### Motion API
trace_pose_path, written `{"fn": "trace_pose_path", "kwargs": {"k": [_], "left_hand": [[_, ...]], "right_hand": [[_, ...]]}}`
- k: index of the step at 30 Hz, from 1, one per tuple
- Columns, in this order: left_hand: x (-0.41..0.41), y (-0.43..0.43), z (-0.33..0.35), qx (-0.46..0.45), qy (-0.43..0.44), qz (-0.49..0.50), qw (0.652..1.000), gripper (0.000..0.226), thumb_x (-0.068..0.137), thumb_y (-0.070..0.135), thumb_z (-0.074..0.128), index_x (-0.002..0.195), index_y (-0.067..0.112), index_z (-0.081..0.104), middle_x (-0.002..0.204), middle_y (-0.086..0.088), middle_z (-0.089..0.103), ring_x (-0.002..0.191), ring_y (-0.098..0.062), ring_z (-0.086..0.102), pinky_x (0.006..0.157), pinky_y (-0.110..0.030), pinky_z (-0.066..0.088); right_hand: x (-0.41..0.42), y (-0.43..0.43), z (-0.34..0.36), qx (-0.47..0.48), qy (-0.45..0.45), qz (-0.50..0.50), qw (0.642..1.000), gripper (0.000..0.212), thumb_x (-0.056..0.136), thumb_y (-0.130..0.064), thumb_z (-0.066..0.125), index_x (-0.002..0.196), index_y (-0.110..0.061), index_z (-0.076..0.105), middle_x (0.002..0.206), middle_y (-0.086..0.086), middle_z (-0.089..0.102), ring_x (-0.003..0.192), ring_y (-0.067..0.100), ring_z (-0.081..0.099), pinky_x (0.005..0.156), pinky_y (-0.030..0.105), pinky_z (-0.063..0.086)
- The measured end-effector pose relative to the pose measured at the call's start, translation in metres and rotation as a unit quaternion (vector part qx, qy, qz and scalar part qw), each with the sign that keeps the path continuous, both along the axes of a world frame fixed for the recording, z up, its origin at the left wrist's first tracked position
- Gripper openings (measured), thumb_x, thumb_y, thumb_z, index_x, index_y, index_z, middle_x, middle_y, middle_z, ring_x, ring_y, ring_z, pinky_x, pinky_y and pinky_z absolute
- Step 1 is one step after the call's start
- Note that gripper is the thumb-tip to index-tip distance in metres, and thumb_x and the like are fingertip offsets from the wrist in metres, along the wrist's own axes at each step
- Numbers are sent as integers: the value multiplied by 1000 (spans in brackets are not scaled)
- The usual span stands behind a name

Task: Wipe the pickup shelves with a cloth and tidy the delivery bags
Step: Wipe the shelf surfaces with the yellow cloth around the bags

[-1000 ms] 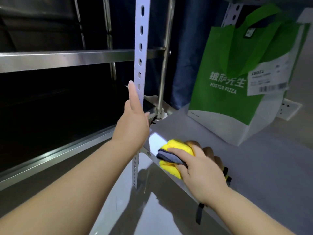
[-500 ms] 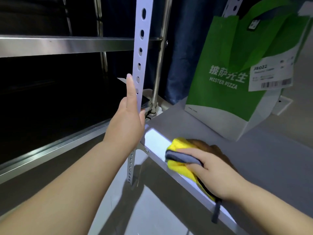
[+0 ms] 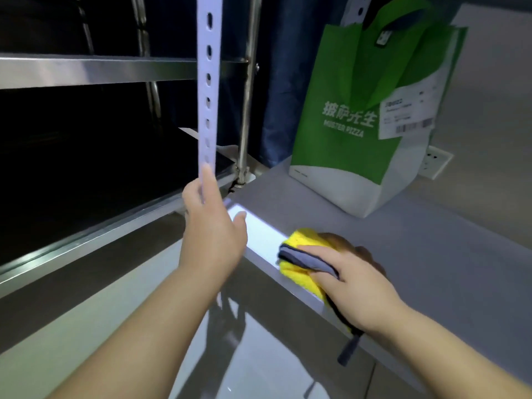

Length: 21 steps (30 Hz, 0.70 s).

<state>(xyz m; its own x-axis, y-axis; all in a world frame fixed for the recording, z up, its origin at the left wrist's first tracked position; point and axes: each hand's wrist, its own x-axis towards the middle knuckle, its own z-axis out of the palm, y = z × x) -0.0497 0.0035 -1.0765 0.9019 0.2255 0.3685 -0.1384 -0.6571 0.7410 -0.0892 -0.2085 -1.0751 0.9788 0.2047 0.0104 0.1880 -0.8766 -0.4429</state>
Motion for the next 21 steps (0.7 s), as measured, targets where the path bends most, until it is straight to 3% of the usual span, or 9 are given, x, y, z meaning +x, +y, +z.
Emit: {"fn": "trace_pose_path", "kwargs": {"k": [1,3,6,8,13,15,17,19,21], "left_hand": [[-10,-10,-6,12,7,-2,1000,79,88,25,58,147,22,5,142,0,14,109,-17,45,83,-21,39],[-31,-32,-16,27,19,-18,999,67,87,29,59,143,19,24,140,8,7,126,-21,24,97,-29,35],[-56,-66,-24,33,28,-58,997,43,89,26,57,130,20,45,139,2,18,122,-10,17,93,-24,28],[-71,-86,-24,20,31,-91,995,34,89,20,55,123,16,52,135,-3,31,122,-12,21,97,-26,30],[-99,-120,-23,20,52,-167,984,29,88,15,56,117,12,58,122,-3,45,119,-20,38,97,-28,33],[-108,-132,-22,40,60,-190,979,28,89,19,55,116,13,58,121,-1,45,117,-18,38,95,-26,31],[-115,-145,-21,61,69,-208,974,28,90,23,54,116,14,58,122,0,44,118,-17,37,94,-28,34],[-122,-161,-16,71,70,-219,971,29,90,25,52,117,15,57,123,1,44,119,-16,36,91,-28,35],[-130,-179,-11,76,71,-240,965,29,91,25,51,119,17,55,121,4,42,120,-13,33,85,-22,32]], "right_hand": [[-6,-17,1,3,10,-26,1000,36,83,-56,34,109,-80,30,125,-35,46,114,12,48,94,37,43],[-17,-50,2,-29,16,-118,992,32,84,-60,30,109,-80,28,137,-28,36,113,23,43,96,43,40],[-32,-72,-1,-85,20,-263,961,32,88,-62,26,119,-69,29,140,-14,32,104,31,41,89,46,40],[-49,-68,-5,-118,2,-253,960,32,89,-58,28,120,-62,28,134,-9,38,98,30,42,83,42,39],[-113,-111,2,-64,3,-128,990,46,88,-43,41,118,-75,26,133,-17,49,113,23,49,91,37,43],[-136,-152,5,-46,24,-185,981,38,87,-53,37,115,-77,28,137,-15,48,117,23,48,95,39,41],[-156,-186,1,-70,29,-283,956,36,88,-60,31,123,-70,29,146,-15,33,118,27,40,95,39,35],[-171,-198,-4,-113,26,-350,929,37,93,-46,37,127,-60,34,145,-11,31,106,30,39,82,37,33],[-182,-195,-6,-153,12,-346,926,40,92,-36,42,128,-54,40,142,-3,37,97,32,42,76,37,37]]}}
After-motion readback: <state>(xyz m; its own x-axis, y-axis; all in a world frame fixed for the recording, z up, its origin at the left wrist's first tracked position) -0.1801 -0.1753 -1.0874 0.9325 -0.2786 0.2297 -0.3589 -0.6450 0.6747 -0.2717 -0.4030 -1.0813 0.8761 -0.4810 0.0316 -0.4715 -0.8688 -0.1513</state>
